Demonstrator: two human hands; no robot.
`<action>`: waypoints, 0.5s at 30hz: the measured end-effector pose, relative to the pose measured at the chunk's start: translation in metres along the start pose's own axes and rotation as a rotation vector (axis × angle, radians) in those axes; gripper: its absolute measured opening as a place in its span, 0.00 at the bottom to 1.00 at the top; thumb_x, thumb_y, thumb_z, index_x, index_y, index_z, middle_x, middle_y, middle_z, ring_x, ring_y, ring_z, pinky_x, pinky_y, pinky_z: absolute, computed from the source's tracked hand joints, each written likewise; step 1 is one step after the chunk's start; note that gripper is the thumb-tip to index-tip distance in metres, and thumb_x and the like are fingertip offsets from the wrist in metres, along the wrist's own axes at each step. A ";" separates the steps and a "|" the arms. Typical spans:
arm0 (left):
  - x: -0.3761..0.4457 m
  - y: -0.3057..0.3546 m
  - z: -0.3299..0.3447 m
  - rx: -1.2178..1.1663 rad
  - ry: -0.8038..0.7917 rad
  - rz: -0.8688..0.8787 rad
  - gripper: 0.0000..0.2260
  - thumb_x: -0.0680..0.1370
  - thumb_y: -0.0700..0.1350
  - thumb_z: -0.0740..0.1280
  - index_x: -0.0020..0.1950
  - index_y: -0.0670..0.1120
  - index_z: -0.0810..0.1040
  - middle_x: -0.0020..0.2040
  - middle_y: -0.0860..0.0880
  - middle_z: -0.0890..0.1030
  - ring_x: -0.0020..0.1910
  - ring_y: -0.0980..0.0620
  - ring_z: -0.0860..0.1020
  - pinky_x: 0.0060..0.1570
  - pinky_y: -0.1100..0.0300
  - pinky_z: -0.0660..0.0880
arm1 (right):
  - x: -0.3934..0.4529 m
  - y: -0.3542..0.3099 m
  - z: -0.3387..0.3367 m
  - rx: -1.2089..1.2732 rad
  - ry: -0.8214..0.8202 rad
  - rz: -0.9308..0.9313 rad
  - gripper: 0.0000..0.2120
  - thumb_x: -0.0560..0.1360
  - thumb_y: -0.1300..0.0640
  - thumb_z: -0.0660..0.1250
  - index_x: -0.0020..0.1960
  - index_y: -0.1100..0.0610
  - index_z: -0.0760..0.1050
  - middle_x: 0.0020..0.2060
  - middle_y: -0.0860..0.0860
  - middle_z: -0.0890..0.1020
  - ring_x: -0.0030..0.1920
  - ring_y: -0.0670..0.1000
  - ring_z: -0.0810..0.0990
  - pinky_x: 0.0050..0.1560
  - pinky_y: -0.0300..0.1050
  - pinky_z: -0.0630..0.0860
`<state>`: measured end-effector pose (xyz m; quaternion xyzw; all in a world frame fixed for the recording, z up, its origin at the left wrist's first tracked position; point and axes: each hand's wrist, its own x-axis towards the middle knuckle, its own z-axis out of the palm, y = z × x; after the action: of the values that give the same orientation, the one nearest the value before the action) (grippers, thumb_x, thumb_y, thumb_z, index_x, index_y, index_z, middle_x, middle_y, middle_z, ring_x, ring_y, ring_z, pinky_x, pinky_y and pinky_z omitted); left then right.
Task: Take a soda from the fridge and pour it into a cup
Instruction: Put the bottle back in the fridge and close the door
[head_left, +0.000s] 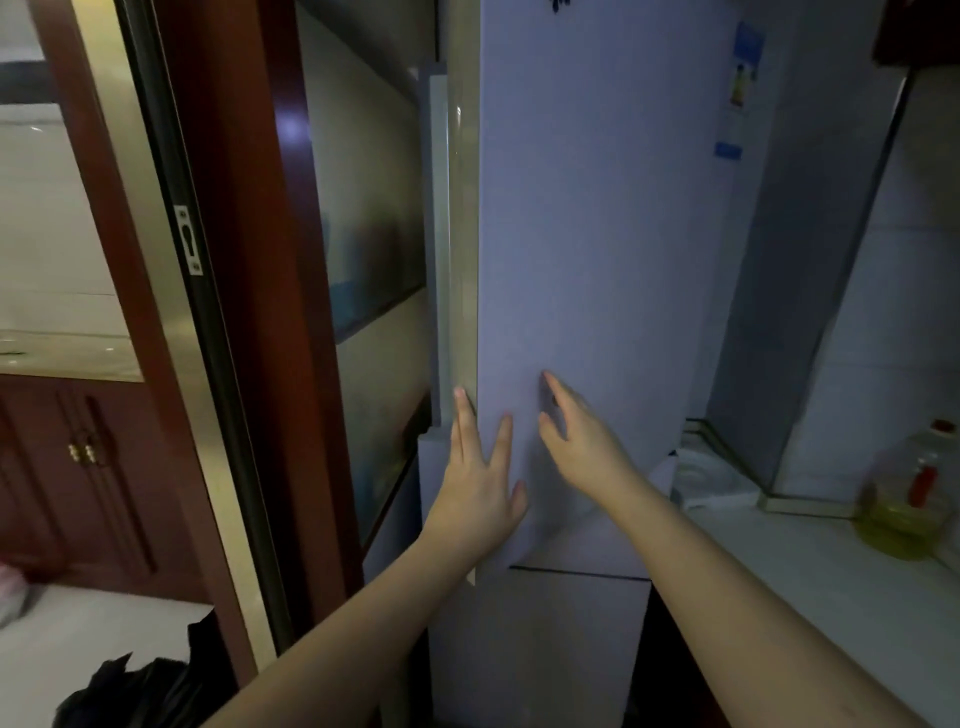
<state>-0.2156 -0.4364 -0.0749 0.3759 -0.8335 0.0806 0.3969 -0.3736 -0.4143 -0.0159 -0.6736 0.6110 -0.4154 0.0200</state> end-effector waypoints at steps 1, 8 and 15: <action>0.004 -0.010 0.002 0.020 -0.018 -0.013 0.36 0.76 0.49 0.67 0.78 0.41 0.52 0.75 0.31 0.36 0.76 0.34 0.43 0.73 0.43 0.59 | 0.007 0.000 0.009 -0.022 -0.002 -0.004 0.26 0.81 0.57 0.58 0.77 0.57 0.56 0.76 0.52 0.61 0.75 0.49 0.61 0.72 0.39 0.54; 0.039 -0.069 0.009 -0.033 -0.098 -0.088 0.38 0.79 0.51 0.63 0.76 0.47 0.36 0.74 0.37 0.28 0.76 0.38 0.36 0.75 0.47 0.55 | 0.048 0.005 0.055 -0.168 -0.063 -0.080 0.28 0.80 0.58 0.59 0.77 0.59 0.54 0.77 0.54 0.56 0.77 0.51 0.56 0.75 0.42 0.52; 0.067 -0.109 0.023 -0.001 -0.168 -0.137 0.38 0.80 0.54 0.61 0.76 0.50 0.34 0.73 0.37 0.25 0.77 0.35 0.39 0.75 0.48 0.55 | 0.071 0.024 0.075 -0.335 -0.029 -0.056 0.30 0.78 0.53 0.62 0.77 0.56 0.56 0.77 0.55 0.57 0.76 0.54 0.58 0.73 0.49 0.58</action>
<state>-0.1815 -0.5609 -0.0595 0.4371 -0.8363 0.0208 0.3303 -0.3553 -0.5162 -0.0399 -0.6904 0.6521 -0.2985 -0.0952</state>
